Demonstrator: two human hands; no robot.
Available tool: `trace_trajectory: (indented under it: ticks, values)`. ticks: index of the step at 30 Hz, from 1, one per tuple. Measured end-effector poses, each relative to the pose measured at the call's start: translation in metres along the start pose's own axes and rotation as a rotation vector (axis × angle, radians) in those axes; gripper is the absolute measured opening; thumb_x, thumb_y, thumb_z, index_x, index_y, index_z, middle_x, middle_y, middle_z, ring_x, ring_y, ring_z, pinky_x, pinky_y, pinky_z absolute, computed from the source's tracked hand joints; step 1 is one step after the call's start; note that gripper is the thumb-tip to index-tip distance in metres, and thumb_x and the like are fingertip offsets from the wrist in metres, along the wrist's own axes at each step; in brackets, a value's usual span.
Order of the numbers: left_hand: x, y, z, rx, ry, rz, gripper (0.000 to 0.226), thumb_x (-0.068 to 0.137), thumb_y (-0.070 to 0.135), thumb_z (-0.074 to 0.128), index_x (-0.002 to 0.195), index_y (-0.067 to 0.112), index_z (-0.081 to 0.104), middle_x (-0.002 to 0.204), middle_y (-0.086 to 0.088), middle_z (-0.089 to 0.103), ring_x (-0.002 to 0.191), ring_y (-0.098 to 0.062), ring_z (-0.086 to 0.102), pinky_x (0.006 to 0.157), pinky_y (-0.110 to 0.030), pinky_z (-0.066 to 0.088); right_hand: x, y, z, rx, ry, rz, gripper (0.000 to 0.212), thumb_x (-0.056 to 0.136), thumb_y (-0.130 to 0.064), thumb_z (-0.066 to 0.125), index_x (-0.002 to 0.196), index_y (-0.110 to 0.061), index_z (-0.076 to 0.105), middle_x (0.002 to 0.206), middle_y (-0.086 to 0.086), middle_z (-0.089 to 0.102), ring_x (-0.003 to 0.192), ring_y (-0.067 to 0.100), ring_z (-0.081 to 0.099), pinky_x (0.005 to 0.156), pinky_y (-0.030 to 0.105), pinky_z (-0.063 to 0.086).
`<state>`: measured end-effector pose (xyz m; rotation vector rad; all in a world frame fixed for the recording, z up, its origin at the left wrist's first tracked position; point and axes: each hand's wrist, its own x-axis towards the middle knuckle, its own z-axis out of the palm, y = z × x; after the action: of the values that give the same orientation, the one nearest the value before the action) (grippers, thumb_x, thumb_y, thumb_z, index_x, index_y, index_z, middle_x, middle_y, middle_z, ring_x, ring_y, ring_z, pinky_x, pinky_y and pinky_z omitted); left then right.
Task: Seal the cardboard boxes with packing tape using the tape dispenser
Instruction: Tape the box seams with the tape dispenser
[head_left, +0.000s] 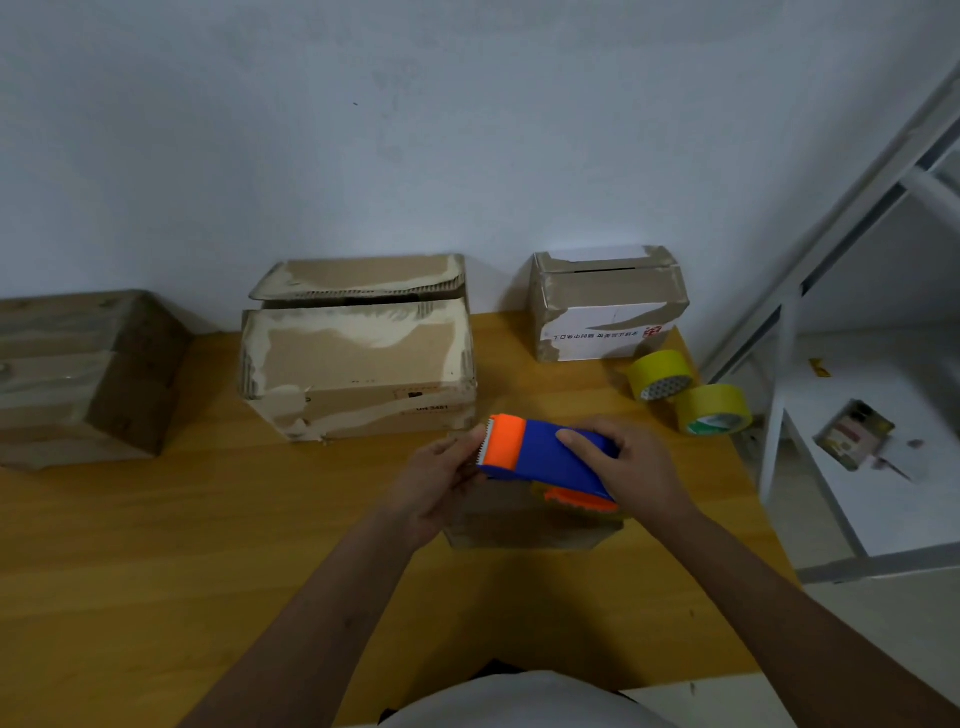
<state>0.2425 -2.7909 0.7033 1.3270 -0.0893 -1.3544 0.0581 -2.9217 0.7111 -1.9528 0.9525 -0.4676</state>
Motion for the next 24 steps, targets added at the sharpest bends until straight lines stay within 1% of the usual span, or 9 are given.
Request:
trace_trajectory:
  ticks: [2,5,7,10,14,17,20,22,24]
  values:
    - [0.001,-0.001,-0.001,0.019,0.004,0.02,0.036,0.078,0.038,0.071,0.101,0.01,0.072,0.083,-0.002,0.074,0.073,-0.007,0.069,0.064,-0.02,0.054,0.001,-0.002,-0.002,0.018,-0.035,0.01,0.028,0.079,-0.063,0.053,0.094,-0.044,0.068,0.089,-0.021,0.069,0.082,-0.007,0.063,0.064,0.01,0.048]
    - [0.002,-0.002,-0.001,0.004,0.0,0.023,0.03,0.088,0.037,0.067,0.103,0.011,0.072,0.088,-0.003,0.073,0.078,-0.008,0.068,0.068,-0.022,0.054,0.003,-0.001,-0.005,0.036,-0.073,0.038,0.039,0.08,-0.059,0.056,0.104,-0.032,0.073,0.096,-0.016,0.072,0.085,-0.003,0.065,0.068,0.016,0.052]
    - [0.003,-0.003,-0.002,-0.023,-0.007,0.012,0.026,0.091,0.032,0.067,0.104,0.011,0.072,0.087,-0.003,0.072,0.078,-0.009,0.067,0.07,-0.022,0.053,0.004,0.0,-0.006,0.027,-0.083,0.059,0.036,0.085,-0.053,0.059,0.108,-0.029,0.073,0.098,-0.014,0.072,0.085,-0.001,0.066,0.07,0.019,0.053]
    - [0.002,-0.006,0.0,-0.083,-0.018,0.003,0.015,0.093,0.022,0.064,0.099,0.011,0.072,0.087,-0.003,0.072,0.076,-0.008,0.068,0.066,-0.021,0.054,0.003,0.002,-0.008,0.03,-0.094,0.072,0.029,0.089,-0.046,0.061,0.109,-0.029,0.073,0.099,-0.013,0.072,0.086,0.001,0.066,0.07,0.019,0.054]
    - [0.001,-0.007,0.002,-0.075,-0.015,0.006,0.015,0.096,0.016,0.059,0.103,0.009,0.071,0.088,-0.003,0.072,0.08,-0.01,0.065,0.069,-0.021,0.052,0.003,0.0,-0.012,0.031,-0.138,0.087,0.03,0.089,-0.044,0.062,0.112,-0.026,0.072,0.1,-0.011,0.072,0.087,0.004,0.067,0.074,0.025,0.057]
    - [0.001,-0.006,0.003,-0.053,0.021,-0.019,0.018,0.097,0.023,0.059,0.102,0.01,0.071,0.089,-0.005,0.069,0.08,-0.012,0.063,0.07,-0.024,0.051,0.002,-0.001,-0.013,0.033,-0.16,0.086,0.031,0.089,-0.043,0.061,0.113,-0.025,0.072,0.1,-0.009,0.073,0.087,0.006,0.068,0.075,0.027,0.058]
    - [0.002,-0.004,0.001,-0.02,0.001,-0.046,0.038,0.094,0.047,0.059,0.098,0.011,0.07,0.08,-0.001,0.067,0.074,-0.01,0.064,0.068,-0.024,0.052,0.001,0.0,-0.013,0.039,-0.161,0.086,0.031,0.089,-0.044,0.062,0.112,-0.025,0.072,0.1,-0.009,0.073,0.086,0.005,0.068,0.075,0.027,0.058]
    - [0.001,-0.005,0.0,-0.012,-0.03,-0.045,0.035,0.087,0.044,0.067,0.1,0.012,0.07,0.081,0.0,0.067,0.073,-0.009,0.064,0.065,-0.022,0.053,0.0,0.001,-0.014,0.039,-0.157,0.091,0.03,0.088,-0.045,0.062,0.11,-0.027,0.073,0.097,-0.01,0.073,0.084,0.004,0.068,0.075,0.027,0.058]
    - [0.002,-0.007,0.0,-0.056,-0.029,-0.051,0.025,0.084,0.032,0.071,0.098,0.013,0.07,0.085,-0.003,0.067,0.077,-0.01,0.062,0.065,-0.022,0.052,-0.001,0.001,-0.015,0.042,-0.162,0.091,0.029,0.087,-0.048,0.061,0.107,-0.031,0.072,0.093,-0.011,0.074,0.081,0.004,0.069,0.074,0.028,0.058]
